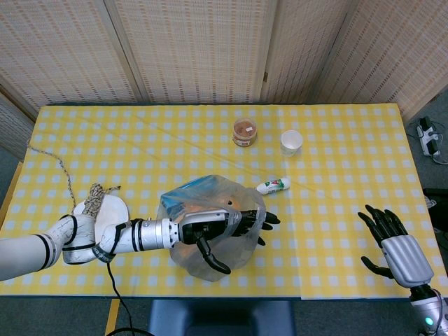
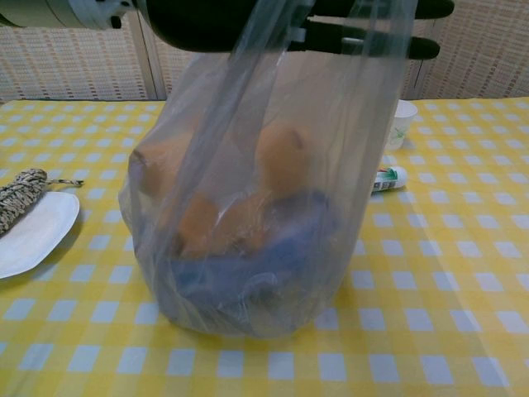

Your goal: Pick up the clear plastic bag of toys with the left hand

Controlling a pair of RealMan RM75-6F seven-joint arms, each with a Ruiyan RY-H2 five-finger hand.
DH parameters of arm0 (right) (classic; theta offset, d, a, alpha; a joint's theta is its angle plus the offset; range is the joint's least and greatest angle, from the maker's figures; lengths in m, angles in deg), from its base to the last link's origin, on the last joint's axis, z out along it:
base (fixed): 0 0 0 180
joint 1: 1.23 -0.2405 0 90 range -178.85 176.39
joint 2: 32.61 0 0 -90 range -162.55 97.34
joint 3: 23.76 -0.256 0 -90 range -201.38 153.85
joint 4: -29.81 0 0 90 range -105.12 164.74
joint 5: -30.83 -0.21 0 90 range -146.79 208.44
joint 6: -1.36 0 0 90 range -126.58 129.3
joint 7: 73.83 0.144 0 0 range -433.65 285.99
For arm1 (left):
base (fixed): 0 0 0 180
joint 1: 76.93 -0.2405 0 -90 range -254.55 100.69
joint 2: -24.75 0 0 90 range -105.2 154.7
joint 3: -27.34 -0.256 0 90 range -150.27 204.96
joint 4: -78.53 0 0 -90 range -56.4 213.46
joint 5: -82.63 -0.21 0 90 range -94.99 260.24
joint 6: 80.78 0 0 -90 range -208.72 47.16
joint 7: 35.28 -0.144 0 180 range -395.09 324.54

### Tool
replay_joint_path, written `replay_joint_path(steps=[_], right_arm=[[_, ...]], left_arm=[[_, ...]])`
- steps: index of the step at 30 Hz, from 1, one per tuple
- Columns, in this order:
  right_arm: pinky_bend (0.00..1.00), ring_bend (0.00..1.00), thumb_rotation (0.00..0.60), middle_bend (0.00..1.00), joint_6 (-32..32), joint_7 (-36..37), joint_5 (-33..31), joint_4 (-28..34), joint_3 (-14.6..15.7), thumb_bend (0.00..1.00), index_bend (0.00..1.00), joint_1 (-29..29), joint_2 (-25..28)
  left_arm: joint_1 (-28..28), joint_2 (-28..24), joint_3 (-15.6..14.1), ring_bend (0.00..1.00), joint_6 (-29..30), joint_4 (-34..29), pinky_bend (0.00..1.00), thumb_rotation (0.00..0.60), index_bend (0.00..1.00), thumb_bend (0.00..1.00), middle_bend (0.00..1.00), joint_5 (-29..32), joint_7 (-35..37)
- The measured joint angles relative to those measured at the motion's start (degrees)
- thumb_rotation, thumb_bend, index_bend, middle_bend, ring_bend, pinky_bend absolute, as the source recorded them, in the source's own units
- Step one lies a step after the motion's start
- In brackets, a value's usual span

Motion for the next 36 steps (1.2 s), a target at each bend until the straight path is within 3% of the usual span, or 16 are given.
replay_joint_path(steps=[8, 11, 18, 23, 30, 33, 36], right_arm=[[0.00, 0.00, 0.600, 0.00, 0.28, 0.24, 0.08, -0.02, 0.00, 0.28, 0.00, 0.13, 0.18], [0.00, 0.00, 0.600, 0.00, 0.39, 0.24, 0.03, -0.07, -0.04, 0.28, 0.00, 0.19, 0.18], [0.00, 0.00, 0.600, 0.00, 0.16, 0.19, -0.06, -0.05, -0.07, 0.28, 0.00, 0.13, 0.14], [0.00, 0.00, 0.600, 0.00, 0.40, 0.38, -0.06, -0.14, -0.12, 0.28, 0.00, 0.23, 0.16], [0.00, 0.00, 0.600, 0.00, 0.55, 0.42, 0.02, -0.20, -0.14, 0.28, 0.00, 0.29, 0.17], [0.00, 0.00, 0.600, 0.00, 0.58, 0.42, 0.05, -0.25, -0.11, 0.28, 0.00, 0.33, 0.16], [0.00, 0.00, 0.600, 0.00, 0.67, 0.31, 0.13, -0.27, -0.12, 0.28, 0.00, 0.36, 0.09]], left_arm=[[0.67, 0.06, -1.54, 0.09, 0.09, -0.60, 0.26, 0.600, 0.10, 0.19, 0.13, -0.46, 0.14], [0.91, -0.16, -1.94, 0.17, 0.00, -1.06, 0.33, 0.600, 0.14, 0.19, 0.21, -0.41, 0.10], [1.19, -0.85, -2.01, 0.28, -1.27, -3.53, 0.43, 0.600, 0.21, 0.19, 0.30, 0.75, -3.00], [0.83, -1.47, -1.83, 0.44, -1.93, -5.25, 0.57, 0.600, 0.34, 0.19, 0.46, 2.41, -5.82], [-0.46, -2.70, -1.08, 0.62, -3.64, -9.42, 0.69, 0.600, 0.53, 0.19, 0.71, 5.72, -11.37], [-1.19, -3.38, -0.85, 0.68, -4.40, -11.48, 0.73, 0.600, 0.59, 0.33, 0.78, 6.98, -14.36], [-2.16, -4.36, -0.42, 0.75, -5.86, -14.63, 0.79, 0.600, 0.67, 0.55, 0.87, 10.26, -18.88]])
